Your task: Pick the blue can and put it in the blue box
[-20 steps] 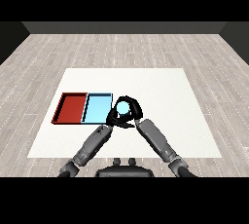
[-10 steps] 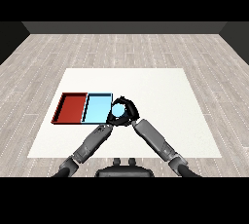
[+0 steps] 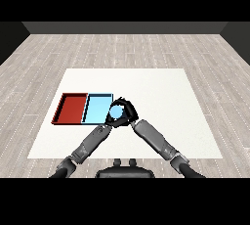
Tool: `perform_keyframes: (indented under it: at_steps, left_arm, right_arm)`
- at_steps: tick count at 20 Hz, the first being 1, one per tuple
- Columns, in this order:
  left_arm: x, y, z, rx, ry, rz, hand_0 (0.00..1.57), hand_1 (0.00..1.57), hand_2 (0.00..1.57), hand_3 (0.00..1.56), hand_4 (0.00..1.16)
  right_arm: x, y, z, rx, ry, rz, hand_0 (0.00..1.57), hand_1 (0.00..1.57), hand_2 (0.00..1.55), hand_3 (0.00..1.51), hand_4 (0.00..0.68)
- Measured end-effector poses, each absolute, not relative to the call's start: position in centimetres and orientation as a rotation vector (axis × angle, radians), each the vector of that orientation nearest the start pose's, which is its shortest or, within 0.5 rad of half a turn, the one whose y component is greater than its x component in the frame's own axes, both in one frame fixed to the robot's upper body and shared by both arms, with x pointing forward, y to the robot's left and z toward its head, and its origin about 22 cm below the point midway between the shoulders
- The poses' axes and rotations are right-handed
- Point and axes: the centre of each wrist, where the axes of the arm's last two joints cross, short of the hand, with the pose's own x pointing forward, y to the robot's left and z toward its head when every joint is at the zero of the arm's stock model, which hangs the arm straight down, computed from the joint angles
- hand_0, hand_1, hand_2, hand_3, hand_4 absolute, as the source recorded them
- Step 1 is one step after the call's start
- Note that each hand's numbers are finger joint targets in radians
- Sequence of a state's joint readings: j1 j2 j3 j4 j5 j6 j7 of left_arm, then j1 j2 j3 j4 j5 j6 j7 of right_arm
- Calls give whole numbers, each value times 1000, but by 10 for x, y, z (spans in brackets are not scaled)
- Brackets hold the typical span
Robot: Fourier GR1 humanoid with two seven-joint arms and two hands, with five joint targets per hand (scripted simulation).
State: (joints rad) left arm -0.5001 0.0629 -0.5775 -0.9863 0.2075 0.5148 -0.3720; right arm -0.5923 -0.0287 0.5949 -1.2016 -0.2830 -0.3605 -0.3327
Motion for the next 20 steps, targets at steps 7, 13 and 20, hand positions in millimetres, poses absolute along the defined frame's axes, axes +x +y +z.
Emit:
perform_keyframes:
  at_steps: [7,13,20]
  left_arm:
    - [301,90,-34,10,-1805,-231,575,575,710,505,663]
    - [299,91,-37,-55,-1781,-179,1481,1481,1457,1368,601]
    - [299,89,-39,-92,-1750,-143,1571,1571,1516,1448,1097]
  right_arm:
    - [307,-43,46,397,-1929,332,1438,1438,1453,1393,591]
    - [305,-42,46,405,-1925,308,1405,1405,1451,1396,552]
    - [301,-50,46,454,-1872,236,0,0,0,0,0]
